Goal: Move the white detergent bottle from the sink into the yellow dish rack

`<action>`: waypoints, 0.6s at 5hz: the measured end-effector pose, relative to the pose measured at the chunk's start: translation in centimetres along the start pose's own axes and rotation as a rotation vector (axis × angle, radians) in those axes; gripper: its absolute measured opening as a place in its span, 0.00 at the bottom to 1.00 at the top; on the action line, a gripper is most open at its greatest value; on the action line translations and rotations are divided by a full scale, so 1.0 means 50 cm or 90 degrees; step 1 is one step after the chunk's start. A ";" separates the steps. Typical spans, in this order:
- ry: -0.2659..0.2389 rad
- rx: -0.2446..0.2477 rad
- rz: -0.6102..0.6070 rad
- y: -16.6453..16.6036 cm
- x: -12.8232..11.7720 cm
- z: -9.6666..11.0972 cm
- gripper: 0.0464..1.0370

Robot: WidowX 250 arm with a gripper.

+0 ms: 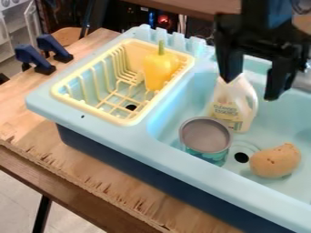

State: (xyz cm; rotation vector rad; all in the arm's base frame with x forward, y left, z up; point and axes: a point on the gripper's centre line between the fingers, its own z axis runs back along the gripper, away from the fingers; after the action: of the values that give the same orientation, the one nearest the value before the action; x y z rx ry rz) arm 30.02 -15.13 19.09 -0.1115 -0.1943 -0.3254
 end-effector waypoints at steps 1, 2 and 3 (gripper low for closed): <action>0.003 0.046 0.018 0.014 0.015 0.022 0.96; 0.045 0.075 0.037 0.037 0.034 -0.006 0.96; 0.042 0.068 0.078 0.074 0.035 -0.012 0.96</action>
State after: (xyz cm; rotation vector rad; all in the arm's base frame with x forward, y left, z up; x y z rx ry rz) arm 32.98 -12.27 18.58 -0.0070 -0.1384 -0.1962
